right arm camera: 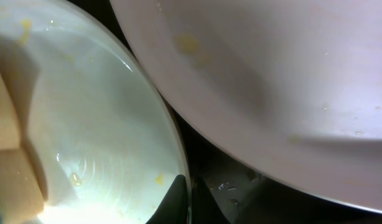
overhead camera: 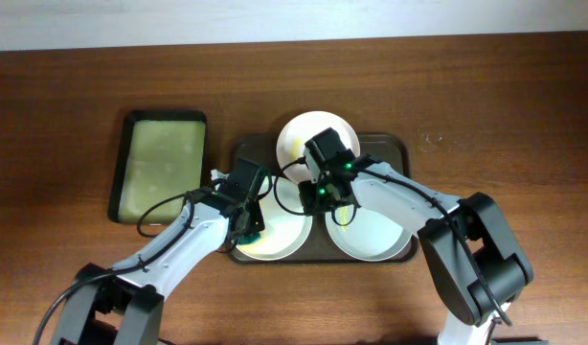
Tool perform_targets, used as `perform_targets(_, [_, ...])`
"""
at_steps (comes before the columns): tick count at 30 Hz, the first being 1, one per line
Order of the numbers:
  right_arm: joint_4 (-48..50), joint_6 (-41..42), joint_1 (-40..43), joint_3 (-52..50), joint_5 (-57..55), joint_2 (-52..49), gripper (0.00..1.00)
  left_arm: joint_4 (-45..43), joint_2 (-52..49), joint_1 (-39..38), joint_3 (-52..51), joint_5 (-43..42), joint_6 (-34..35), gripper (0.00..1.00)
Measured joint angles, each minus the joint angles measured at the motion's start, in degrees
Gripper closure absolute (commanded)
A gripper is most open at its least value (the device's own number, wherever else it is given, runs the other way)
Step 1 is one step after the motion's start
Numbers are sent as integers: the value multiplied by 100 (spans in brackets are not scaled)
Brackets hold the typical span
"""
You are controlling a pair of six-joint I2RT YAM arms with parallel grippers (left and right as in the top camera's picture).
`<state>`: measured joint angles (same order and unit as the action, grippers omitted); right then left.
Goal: Clean dirty plates on tray and stack at the side
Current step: 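Scrub the held plate with the sponge in the left gripper, then carry the scrubbed plate with the right gripper to the table's right side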
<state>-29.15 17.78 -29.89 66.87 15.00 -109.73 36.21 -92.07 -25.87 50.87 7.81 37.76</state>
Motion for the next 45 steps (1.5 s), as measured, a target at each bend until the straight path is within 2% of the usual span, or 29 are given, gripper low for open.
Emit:
perform_targets(6, [-11,0,44,0,2,0,96,-146,474,15,105,566,-216,100])
perform_targets(8, [-13,-4,66,0,2,0,96,-529,538,28,179,-13,-238,100])
perform_targets(12, [-13,0,66,0,2,0,96,-603,223,28,197,-1202,-240,100])
perform_targets(16, [-17,0,83,0,-44,0,96,-625,-494,28,275,-1624,-240,100])
perform_targets(18, [-15,-2,90,0,-59,0,96,-535,-601,26,363,-1471,-238,100])
perform_targets(20, [-13,-2,87,0,-33,0,96,-295,-610,-57,428,-977,-238,100])
perform_targets(27, [46,0,79,0,48,0,96,-90,-608,-118,444,1189,-238,100])
perform_targets(30, [44,-2,66,2,96,0,96,-92,-479,-118,444,1541,-240,100])
perform_targets(33, [-63,-28,85,9,-22,94,96,-79,175,-55,444,1906,-240,100])
perform_targets(35, [-68,-74,98,9,-83,328,96,-94,549,7,444,1849,-240,100])
perform_targets(37, [-83,-192,98,9,-219,782,96,-258,1187,11,444,1161,-240,100])
perform_targets(39, [-238,-258,98,35,-446,960,96,-286,1362,74,442,839,-262,100])
perform_targets(41, [-533,-461,98,173,-796,1117,96,-306,1646,407,444,605,-372,100])
perform_targets(45, [-1266,-682,-72,737,-1969,1405,96,-297,1766,1572,444,269,-562,100])
